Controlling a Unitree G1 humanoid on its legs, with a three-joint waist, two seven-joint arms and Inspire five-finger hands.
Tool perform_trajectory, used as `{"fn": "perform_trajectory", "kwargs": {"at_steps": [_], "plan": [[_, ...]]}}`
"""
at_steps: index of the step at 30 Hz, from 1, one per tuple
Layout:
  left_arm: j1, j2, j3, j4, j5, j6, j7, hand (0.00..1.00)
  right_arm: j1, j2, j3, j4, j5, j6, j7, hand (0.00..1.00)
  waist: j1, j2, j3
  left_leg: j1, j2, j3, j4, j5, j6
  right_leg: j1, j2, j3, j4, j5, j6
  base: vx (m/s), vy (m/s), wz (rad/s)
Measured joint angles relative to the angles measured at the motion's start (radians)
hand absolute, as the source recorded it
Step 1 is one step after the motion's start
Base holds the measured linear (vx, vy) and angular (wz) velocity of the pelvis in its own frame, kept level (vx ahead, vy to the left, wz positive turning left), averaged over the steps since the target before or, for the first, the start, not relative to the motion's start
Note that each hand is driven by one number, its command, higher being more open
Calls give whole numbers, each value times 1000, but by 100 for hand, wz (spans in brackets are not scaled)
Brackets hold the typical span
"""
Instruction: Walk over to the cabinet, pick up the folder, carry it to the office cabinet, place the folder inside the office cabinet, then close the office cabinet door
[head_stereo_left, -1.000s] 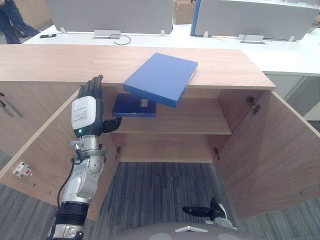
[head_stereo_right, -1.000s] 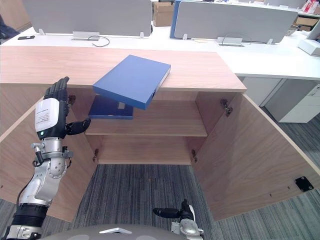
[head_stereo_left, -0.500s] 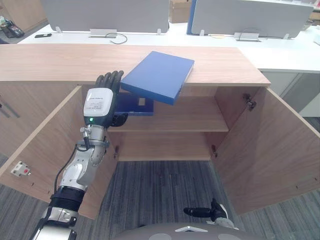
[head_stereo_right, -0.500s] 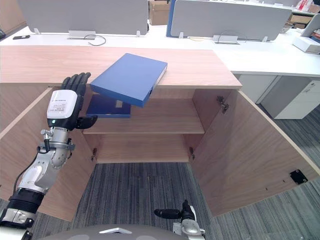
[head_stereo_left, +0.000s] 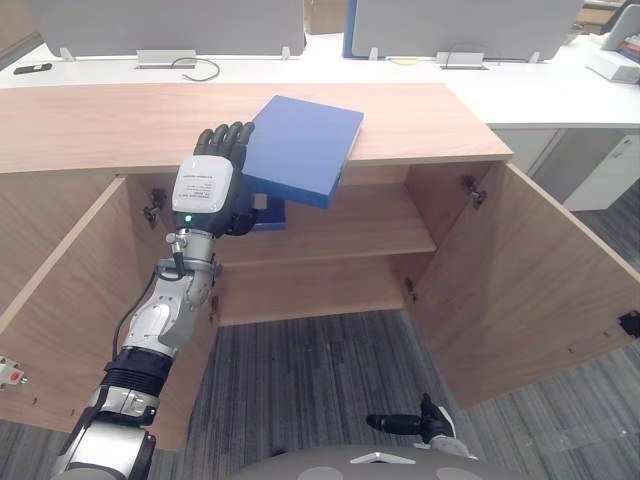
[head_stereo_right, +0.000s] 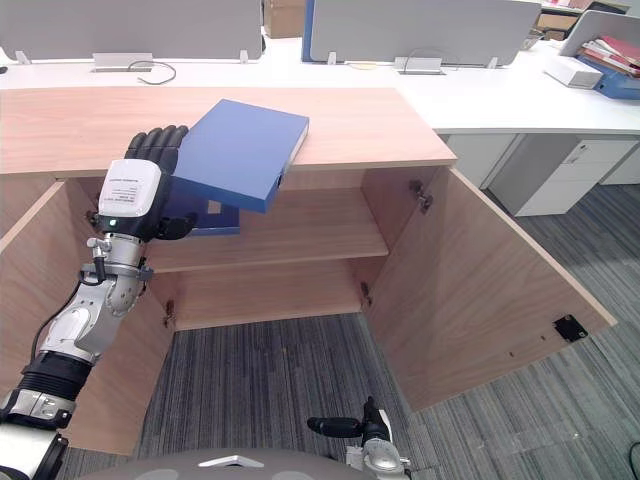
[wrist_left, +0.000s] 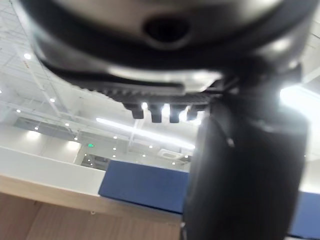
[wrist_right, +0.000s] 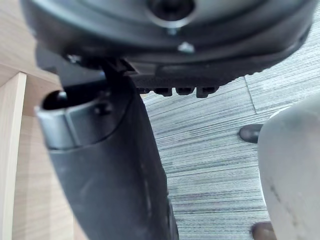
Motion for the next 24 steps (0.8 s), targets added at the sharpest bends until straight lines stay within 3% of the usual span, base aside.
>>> {"fn": "perform_trajectory", "kwargs": {"at_steps": [9,16,24], "plan": [[-83,20,-52,69,0,-2,-1,100,-2,-2,-13,-1,1,0,19,100,1,-7,-4,2,0,12,0,-1,-1,-6,0,16,0,0,2,-35,-14,-5],[-187,58,-108,117,-1,-4,-19,100,39,-34,-13,-99,1,0,44,100,-27,-11,-5,0,0,25,1,-3,1,-16,0,31,-1,8,12,-19,-14,-6],[-227,77,-139,145,-1,-11,-37,100,63,-74,-42,-104,1,0,60,100,-52,-11,-5,1,0,39,1,-4,1,-23,0,46,-2,14,15,-30,-13,-6]]}}
